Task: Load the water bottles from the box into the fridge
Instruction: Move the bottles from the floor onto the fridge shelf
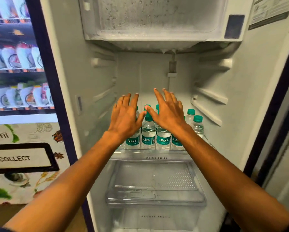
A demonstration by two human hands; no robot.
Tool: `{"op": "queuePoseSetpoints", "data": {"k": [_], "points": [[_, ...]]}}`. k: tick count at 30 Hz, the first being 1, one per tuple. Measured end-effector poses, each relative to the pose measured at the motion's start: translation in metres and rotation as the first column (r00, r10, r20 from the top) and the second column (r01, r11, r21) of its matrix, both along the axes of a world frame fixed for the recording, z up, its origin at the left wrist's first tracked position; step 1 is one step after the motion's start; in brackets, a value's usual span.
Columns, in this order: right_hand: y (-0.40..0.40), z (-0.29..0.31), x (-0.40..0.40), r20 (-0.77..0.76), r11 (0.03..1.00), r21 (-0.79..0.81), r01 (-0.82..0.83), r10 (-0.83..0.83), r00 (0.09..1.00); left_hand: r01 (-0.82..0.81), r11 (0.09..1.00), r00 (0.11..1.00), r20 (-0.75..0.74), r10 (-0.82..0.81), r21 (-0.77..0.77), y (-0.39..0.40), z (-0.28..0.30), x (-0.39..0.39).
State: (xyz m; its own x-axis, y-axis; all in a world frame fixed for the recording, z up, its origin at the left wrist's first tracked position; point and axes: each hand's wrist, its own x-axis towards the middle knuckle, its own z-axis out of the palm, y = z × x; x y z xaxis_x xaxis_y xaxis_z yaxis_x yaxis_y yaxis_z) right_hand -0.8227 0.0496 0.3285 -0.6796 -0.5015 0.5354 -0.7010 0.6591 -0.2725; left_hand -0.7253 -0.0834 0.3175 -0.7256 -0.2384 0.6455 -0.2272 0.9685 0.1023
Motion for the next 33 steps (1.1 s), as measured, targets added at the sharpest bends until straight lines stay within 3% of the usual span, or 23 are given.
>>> {"op": "queuePoseSetpoints", "data": {"k": [18, 33], "points": [[0.0, -0.123, 0.128, -0.002, 0.962, -0.028, -0.273, 0.273, 0.962, 0.094, 0.985, 0.994, -0.072, -0.084, 0.145, 0.031, -0.118, 0.142], [-0.065, -0.242, 0.25, 0.141, 0.824, 0.051, -0.564, 0.553, 0.821, -0.25, 0.902, 0.966, 0.022, 0.259, 0.352, -0.009, -0.244, 0.289]]}}
